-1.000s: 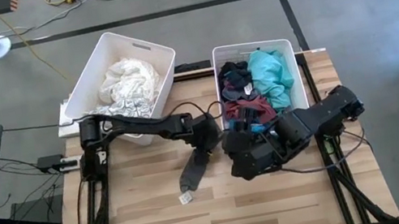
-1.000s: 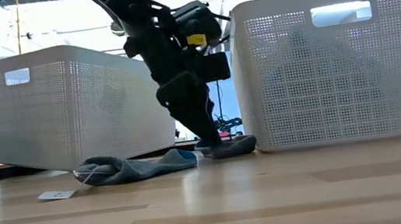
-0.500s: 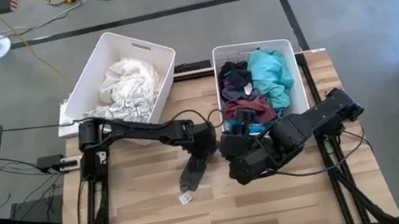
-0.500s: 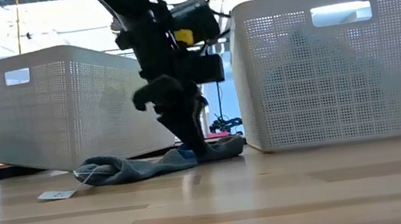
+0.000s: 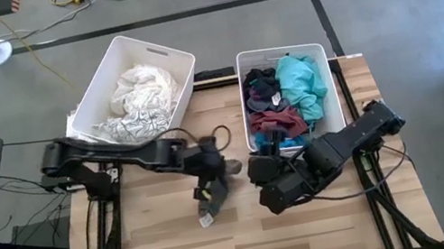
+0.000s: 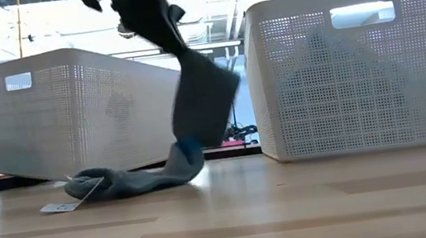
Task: Sort clothes
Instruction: Put the top gray sock into the right white laundry bin
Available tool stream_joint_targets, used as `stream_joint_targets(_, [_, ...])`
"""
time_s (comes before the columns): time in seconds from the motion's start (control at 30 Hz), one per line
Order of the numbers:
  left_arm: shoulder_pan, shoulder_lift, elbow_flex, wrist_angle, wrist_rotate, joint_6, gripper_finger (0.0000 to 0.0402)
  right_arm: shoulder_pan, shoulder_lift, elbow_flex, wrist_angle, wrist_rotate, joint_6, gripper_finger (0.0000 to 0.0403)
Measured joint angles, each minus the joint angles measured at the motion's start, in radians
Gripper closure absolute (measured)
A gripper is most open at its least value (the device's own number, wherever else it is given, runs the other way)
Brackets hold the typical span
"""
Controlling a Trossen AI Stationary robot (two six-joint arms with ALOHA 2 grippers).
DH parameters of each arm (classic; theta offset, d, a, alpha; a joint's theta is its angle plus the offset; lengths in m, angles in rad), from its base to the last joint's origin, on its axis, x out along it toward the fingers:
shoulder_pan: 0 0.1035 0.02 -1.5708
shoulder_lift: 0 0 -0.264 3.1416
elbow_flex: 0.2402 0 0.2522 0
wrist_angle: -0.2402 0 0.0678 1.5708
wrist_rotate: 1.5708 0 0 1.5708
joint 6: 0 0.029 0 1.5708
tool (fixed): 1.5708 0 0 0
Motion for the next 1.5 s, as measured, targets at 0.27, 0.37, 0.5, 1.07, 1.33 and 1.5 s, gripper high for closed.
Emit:
stream_joint_targets(0.27, [-0.076, -0.231, 0.0, -0.021, -0.082, -0.002, 0.0401, 0.027, 0.0, 0.0, 0.003, 0.0, 0.025, 0.023])
stream_joint_targets(0.37, [-0.107, -0.293, 0.0, -0.019, -0.125, -0.002, 0.0401, 0.033, 0.0, 0.0, 0.022, 0.0, 0.025, 0.023])
stream_joint_targets(0.5, [-0.144, -0.348, 0.0, -0.019, -0.173, 0.002, 0.0401, 0.034, 0.003, 0.0, 0.064, 0.0, 0.002, 0.023])
stream_joint_targets(1.07, [-0.254, -0.378, 0.0, -0.011, -0.264, 0.052, 0.0401, 0.011, 0.006, -0.187, 0.368, -0.022, -0.081, 0.023])
stream_joint_targets(1.33, [-0.293, -0.378, 0.0, 0.042, -0.269, 0.097, 0.0401, -0.033, 0.003, -0.278, 0.512, -0.045, -0.106, 0.023])
stream_joint_targets(1.5, [-0.304, -0.378, 0.0, 0.059, -0.281, 0.109, 0.0401, -0.045, 0.007, -0.314, 0.609, -0.069, -0.166, 0.023])
